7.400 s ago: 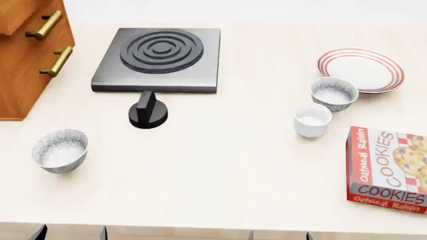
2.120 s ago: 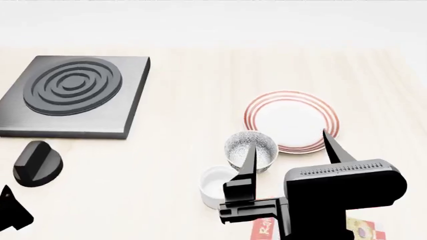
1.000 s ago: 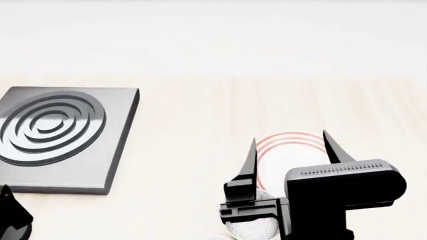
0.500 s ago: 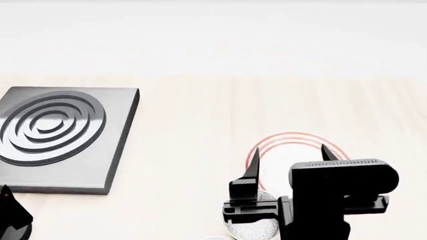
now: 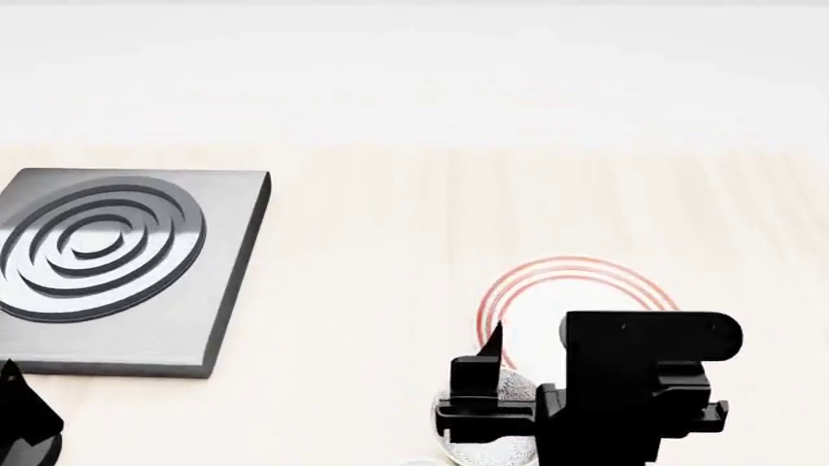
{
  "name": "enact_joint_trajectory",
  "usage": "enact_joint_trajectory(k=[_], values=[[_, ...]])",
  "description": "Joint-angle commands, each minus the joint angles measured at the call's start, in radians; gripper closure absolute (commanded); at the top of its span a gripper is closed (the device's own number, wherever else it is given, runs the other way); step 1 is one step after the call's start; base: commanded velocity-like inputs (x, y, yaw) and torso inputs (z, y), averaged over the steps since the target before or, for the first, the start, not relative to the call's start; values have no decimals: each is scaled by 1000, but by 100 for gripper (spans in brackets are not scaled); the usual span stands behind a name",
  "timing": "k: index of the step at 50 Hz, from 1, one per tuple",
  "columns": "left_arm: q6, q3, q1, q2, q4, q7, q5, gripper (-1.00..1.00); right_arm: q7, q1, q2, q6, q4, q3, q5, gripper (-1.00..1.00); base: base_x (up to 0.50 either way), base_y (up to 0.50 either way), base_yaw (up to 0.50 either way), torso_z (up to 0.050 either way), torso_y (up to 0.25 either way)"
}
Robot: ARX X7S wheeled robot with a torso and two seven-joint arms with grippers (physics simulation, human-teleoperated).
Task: Pick the akita bowl between the plate and the ramekin and place it on the plate.
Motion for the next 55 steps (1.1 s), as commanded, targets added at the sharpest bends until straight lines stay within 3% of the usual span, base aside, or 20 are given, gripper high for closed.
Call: enact_joint_trajectory(k=[1, 22, 55], values=[[5, 2, -4, -1, -9, -4, 0, -100, 7, 29, -29, 116, 57, 38, 60, -100, 0, 0, 0, 0, 0], [9, 6, 2, -4, -4, -7, -6, -100, 40, 56, -88, 143, 199, 140, 114, -100, 0, 0, 0, 0, 0], [8, 15, 4, -10, 2, -19, -12, -100, 51, 41, -78, 85, 293, 148, 134, -100, 0, 0, 0, 0, 0]])
